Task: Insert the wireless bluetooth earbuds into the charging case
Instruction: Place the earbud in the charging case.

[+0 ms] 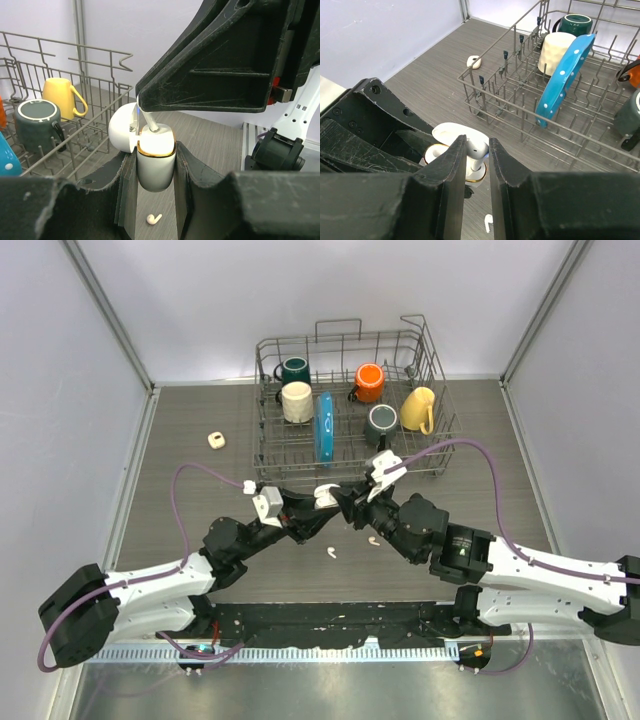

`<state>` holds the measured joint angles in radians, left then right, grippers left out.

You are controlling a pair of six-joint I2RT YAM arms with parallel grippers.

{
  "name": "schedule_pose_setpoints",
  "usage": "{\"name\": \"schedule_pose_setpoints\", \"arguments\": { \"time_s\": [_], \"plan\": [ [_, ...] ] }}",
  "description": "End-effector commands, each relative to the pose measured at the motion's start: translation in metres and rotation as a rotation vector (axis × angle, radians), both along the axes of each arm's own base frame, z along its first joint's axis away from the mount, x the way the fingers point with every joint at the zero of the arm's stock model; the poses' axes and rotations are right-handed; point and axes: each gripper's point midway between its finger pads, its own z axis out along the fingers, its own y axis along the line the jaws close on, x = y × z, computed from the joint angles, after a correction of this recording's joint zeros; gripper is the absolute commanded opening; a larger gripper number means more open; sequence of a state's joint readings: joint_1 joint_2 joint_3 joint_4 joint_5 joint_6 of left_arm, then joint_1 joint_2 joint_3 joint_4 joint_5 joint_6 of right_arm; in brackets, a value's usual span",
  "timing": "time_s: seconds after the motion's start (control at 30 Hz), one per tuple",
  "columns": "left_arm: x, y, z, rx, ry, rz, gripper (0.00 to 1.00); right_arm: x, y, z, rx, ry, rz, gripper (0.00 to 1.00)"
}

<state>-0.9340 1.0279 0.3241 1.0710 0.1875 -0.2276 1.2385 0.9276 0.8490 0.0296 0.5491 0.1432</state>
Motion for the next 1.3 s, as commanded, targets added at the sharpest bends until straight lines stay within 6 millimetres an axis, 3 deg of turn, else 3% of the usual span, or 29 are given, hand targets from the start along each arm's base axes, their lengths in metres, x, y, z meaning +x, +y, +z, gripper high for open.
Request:
{"name": "schedule_pose_setpoints", "arguments": {
  "time_s": [0.0,0.7,1.27],
  "plan": [
    [-0.002,0.004,0.037,-0.093,-0.078,0.005,0.00,-0.001,0.003,0.013,-0.001,-0.030,-0.010,0.01],
    [0.006,0.014,0.039,-0.117,-0.064,0.075,0.00,-0.016,0.012,0.008,-0.039,-0.035,0.041,0.01],
    [0.002,0.008,0.036,-0.089,-0.064,0.037,0.00,-0.004,0.002,0.018,-0.058,-0.087,-0.047,0.01]
  ]
}}
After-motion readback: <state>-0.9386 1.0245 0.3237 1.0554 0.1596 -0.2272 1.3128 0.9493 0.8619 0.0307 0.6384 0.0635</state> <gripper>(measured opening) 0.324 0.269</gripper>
